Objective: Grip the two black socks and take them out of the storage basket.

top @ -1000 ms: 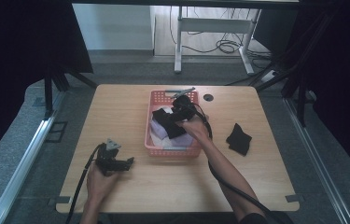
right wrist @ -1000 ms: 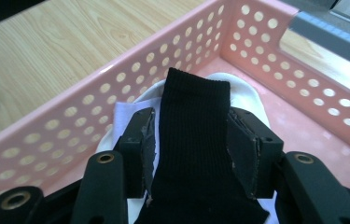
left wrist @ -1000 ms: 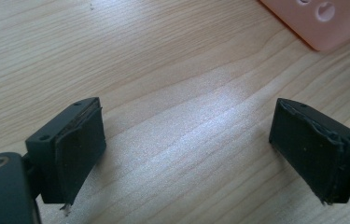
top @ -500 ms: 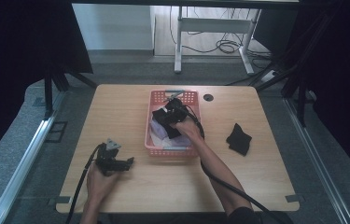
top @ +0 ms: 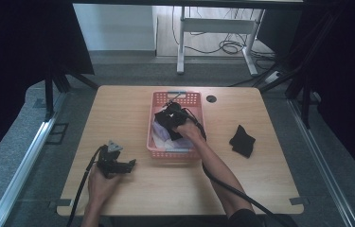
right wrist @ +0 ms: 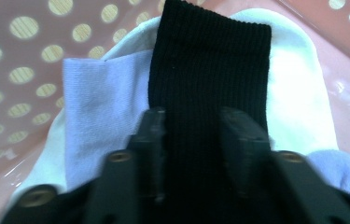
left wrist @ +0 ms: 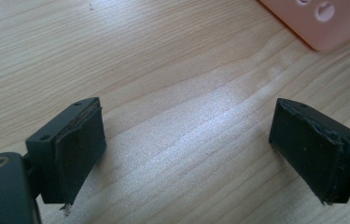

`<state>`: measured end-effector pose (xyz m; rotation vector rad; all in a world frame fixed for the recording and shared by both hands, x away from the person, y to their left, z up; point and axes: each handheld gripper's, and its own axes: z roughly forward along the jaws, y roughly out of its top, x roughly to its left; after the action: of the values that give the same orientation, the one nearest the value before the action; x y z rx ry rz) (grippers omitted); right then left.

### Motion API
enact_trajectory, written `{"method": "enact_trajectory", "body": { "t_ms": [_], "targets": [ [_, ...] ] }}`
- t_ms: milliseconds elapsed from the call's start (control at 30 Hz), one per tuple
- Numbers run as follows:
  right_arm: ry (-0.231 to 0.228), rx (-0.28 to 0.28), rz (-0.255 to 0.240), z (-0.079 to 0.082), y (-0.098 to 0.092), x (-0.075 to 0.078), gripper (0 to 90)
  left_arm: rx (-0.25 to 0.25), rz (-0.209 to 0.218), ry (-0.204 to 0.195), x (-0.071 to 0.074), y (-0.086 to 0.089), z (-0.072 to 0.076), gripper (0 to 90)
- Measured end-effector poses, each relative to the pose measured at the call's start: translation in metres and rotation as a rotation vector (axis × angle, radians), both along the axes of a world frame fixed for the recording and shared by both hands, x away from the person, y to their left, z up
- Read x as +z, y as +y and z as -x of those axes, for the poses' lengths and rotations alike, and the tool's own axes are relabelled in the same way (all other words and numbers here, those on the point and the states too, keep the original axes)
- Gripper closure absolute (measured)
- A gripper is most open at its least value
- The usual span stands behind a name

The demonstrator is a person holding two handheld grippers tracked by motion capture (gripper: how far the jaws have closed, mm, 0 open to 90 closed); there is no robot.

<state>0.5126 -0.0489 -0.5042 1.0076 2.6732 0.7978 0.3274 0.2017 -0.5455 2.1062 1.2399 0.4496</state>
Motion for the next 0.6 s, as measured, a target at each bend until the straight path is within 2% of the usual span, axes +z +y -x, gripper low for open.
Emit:
{"method": "enact_trajectory", "body": {
  "t_ms": [33,133,200,333,600],
  "targets": [
    [-0.007,-0.005,0.006,0.001,0.000,0.001,76.3,0.000,0.001,0.000,0.000,0.000,0.000,10.2],
    [-0.008,-0.007,0.014,0.002,-0.001,0.002,79.9,0.000,-0.001,-0.001,0.000,0.000,0.000,10.2],
    [-0.024,-0.016,0.011,0.004,-0.001,0.005,80.5,-0.001,-0.001,-0.001,0.000,0.000,0.000,10.2],
    [-0.046,-0.026,-0.022,0.006,-0.005,0.011,80.5,-0.002,-0.003,0.000,0.000,0.000,0.000,10.2],
    [-0.085,-0.033,-0.094,0.010,-0.015,0.038,80.8,-0.001,-0.003,-0.001,0.000,0.000,0.000,10.2]
  ]
}}
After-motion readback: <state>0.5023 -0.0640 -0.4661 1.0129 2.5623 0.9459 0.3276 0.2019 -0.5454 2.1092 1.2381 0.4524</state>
